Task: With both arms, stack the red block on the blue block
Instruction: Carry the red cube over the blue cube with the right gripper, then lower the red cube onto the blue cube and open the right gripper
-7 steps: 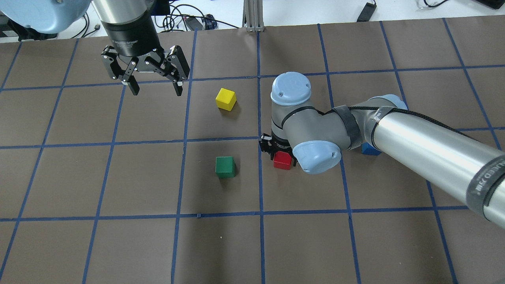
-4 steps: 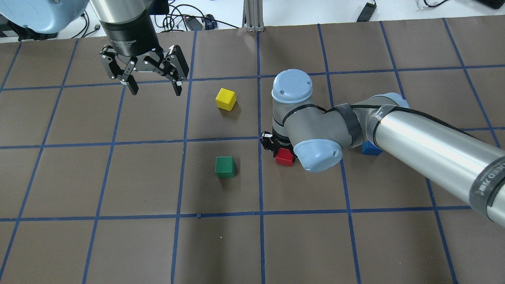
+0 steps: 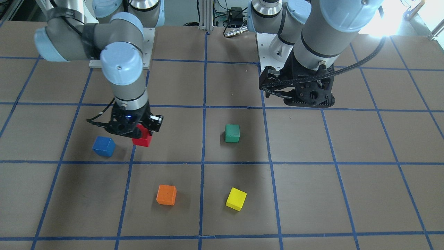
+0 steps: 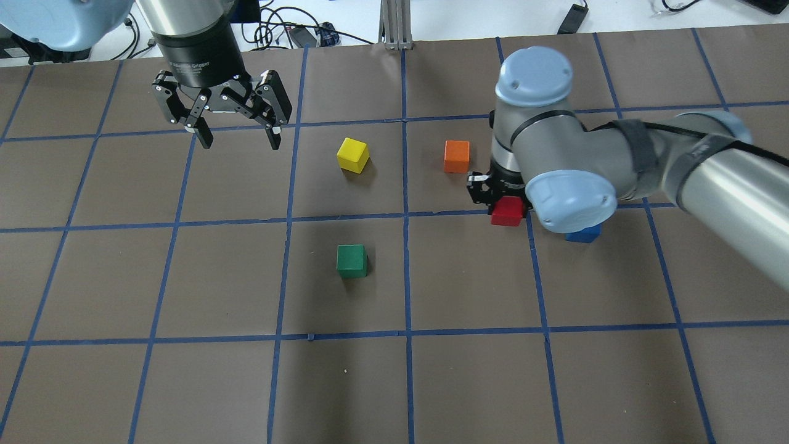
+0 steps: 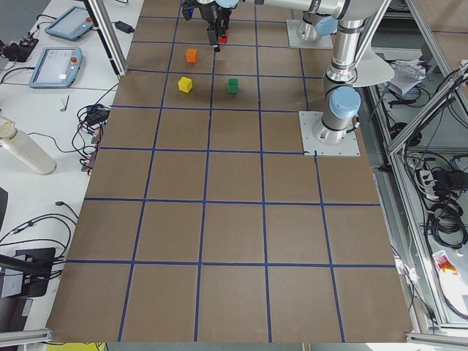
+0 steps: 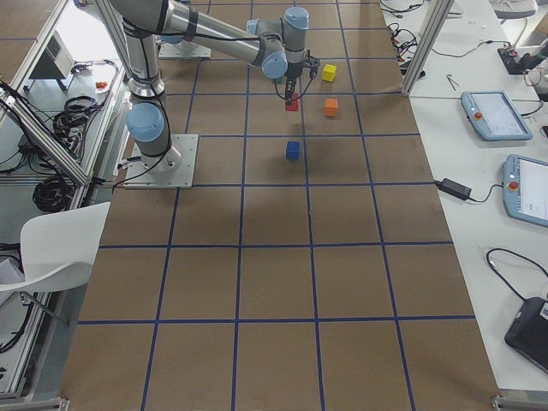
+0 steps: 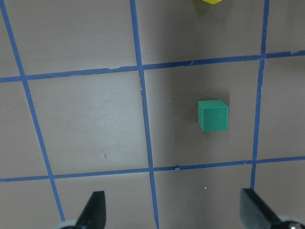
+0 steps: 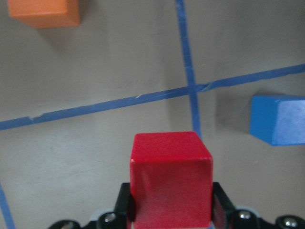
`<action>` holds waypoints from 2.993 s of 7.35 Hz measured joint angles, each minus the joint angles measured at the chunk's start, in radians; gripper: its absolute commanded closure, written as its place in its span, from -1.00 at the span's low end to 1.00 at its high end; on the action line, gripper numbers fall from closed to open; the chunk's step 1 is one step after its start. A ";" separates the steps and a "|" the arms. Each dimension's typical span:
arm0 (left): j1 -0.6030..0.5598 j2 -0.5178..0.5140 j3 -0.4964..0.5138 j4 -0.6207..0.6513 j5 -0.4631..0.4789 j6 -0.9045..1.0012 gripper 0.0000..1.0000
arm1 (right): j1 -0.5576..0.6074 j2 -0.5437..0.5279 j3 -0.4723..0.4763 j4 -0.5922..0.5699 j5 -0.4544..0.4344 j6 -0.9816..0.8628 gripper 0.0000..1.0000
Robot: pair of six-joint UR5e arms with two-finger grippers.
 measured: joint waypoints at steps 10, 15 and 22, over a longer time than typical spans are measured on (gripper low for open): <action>-0.005 -0.027 0.003 0.007 -0.001 -0.001 -1.00 | -0.271 -0.041 0.068 0.012 0.042 -0.265 0.69; -0.005 -0.022 0.002 0.008 -0.002 -0.001 -1.00 | -0.285 -0.019 0.083 -0.032 0.041 -0.297 0.38; -0.005 -0.023 0.001 0.008 -0.002 -0.001 -1.00 | -0.286 0.001 0.108 -0.070 0.039 -0.288 0.11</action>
